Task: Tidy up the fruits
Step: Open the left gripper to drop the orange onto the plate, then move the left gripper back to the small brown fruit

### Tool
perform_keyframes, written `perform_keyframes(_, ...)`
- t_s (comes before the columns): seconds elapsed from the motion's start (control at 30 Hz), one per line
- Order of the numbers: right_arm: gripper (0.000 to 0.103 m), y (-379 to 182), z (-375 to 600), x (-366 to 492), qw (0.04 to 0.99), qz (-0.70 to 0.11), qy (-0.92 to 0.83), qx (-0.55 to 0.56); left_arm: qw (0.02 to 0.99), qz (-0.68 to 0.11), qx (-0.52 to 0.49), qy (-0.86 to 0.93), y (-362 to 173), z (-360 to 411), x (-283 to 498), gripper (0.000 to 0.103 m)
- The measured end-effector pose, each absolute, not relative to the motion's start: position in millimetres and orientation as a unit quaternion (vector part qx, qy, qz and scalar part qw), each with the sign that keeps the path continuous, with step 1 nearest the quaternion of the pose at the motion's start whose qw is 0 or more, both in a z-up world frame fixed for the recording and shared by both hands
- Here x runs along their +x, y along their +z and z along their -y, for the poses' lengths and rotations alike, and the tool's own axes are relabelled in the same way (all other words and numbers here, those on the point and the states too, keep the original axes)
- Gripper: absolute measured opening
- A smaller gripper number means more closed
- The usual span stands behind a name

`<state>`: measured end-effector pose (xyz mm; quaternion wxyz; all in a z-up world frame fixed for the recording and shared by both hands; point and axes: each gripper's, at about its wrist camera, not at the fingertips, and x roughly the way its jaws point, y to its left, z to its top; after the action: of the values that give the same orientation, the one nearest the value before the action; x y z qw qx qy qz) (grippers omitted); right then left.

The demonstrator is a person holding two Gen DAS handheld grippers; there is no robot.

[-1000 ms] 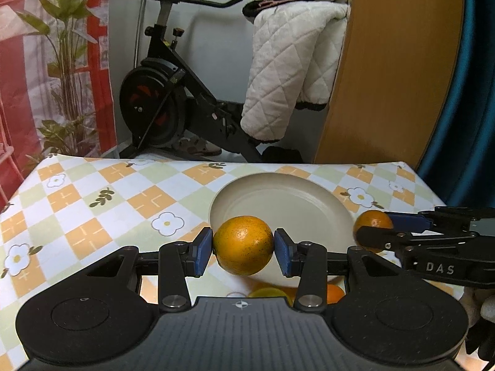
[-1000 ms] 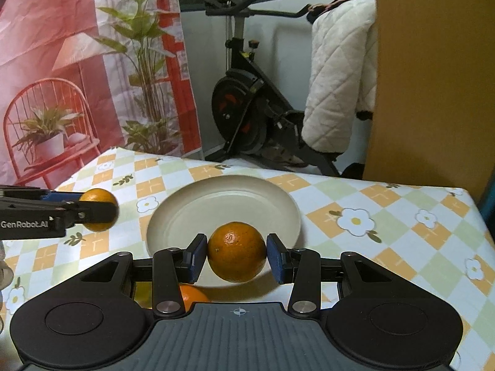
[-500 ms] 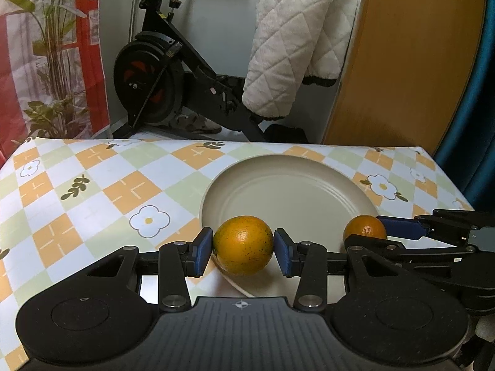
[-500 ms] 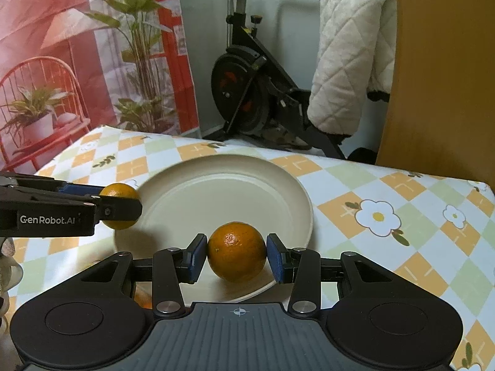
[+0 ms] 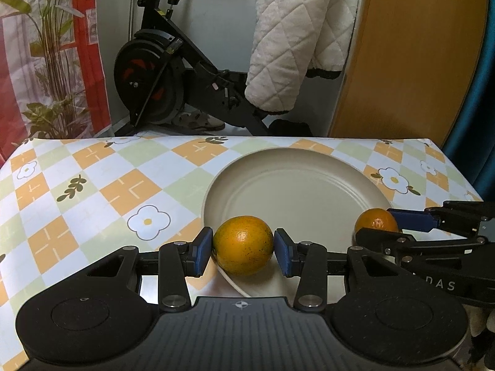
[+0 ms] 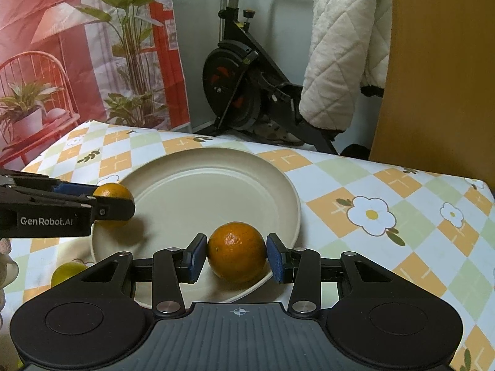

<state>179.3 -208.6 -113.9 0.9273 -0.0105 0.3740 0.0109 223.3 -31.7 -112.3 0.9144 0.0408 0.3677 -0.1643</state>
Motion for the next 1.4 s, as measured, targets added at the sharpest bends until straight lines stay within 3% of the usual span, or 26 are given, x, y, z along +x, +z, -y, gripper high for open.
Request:
perform_keyframes(0.17,0.040,-113,207,180,0.927,-0.376,0.004,-0.012,0.913,-0.369,0.046,-0.165,-111,33,224,0.047)
perform_keyframes(0.23,0.041,-111,206,180,0.926,-0.377,-0.001,-0.013,0.913,-0.370,0.042,-0.167,-110,32,223,0.052)
perform_keyframes(0.4,0.058,-100,205,174,0.929,-0.371,0.000,-0.009,0.916,-0.364,0.040,-0.166,-101,29,218,0.058)
perform_keyframes(1.17,0.058,-51,197,86,0.938,-0.346,-0.009,0.033,0.923,-0.342,0.032,-0.172,-51,-8,123,0.057)
perform_keyframes(1.4,0.056,-51,174,52,0.939,-0.343,0.005,0.012,0.922,-0.344,0.016,-0.177,-57,-15,89,0.052)
